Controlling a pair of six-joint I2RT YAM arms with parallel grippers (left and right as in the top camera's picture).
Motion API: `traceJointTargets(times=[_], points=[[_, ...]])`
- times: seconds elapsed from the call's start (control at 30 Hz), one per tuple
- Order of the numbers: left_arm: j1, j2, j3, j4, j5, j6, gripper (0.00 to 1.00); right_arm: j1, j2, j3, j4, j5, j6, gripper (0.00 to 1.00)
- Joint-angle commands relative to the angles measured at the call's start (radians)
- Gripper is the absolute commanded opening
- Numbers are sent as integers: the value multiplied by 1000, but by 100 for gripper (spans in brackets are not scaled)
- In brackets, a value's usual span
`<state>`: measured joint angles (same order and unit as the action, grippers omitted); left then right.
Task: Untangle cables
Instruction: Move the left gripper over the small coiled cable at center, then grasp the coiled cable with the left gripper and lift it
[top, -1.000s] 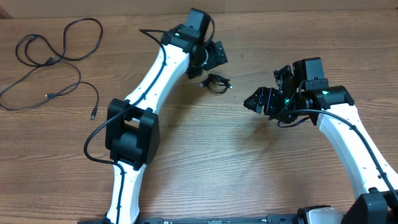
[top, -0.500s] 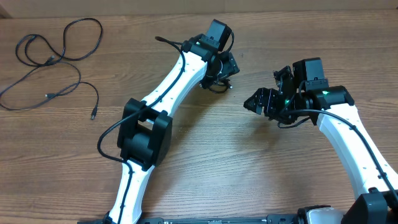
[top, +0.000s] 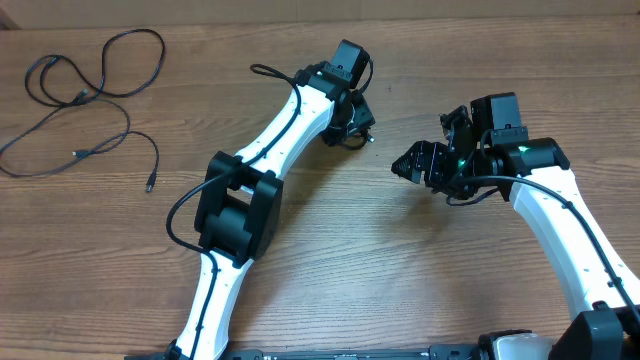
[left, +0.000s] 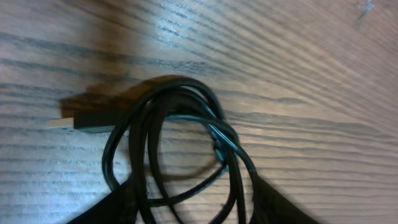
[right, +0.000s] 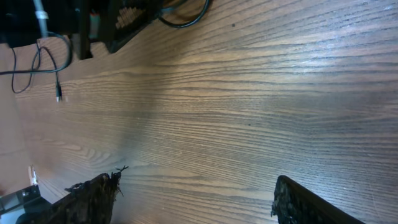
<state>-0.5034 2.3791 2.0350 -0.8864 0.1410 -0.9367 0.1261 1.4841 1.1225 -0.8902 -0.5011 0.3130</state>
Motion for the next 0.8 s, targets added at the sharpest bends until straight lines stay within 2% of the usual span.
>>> traceJointTargets(times=[0.0,0.1,0.17,0.27,0.33,0.37,0.4,0.53,0.67,0.77], points=[[5,20,-4,3,-10,-3,29,3,1,-4,6,-8,-8,80],[12,18,-1,6,-8,31,4,3,1,-4,3,-8,-8,80],[18,13,-1,4,34,101,4,3,1,-4,-2,-12,-7,80],[34,-6,5,4,185,232,4,3,1,-4,-6,-28,-7,80],[53,-41,12,4,343,384,4,3,1,-4,-6,-28,-7,80],[58,-51,12,2,377,418,4,3,1,-4,-7,-28,-7,81],[72,-91,12,-21,468,518,4,3,1,-4,-8,-25,-7,81],[85,-189,12,-145,488,669,4,3,1,-4,-9,15,-3,81],[84,-257,12,-203,495,711,4,3,1,-4,-9,14,0,82],[77,-299,12,-242,566,787,4,3,1,-4,-13,6,0,82]])
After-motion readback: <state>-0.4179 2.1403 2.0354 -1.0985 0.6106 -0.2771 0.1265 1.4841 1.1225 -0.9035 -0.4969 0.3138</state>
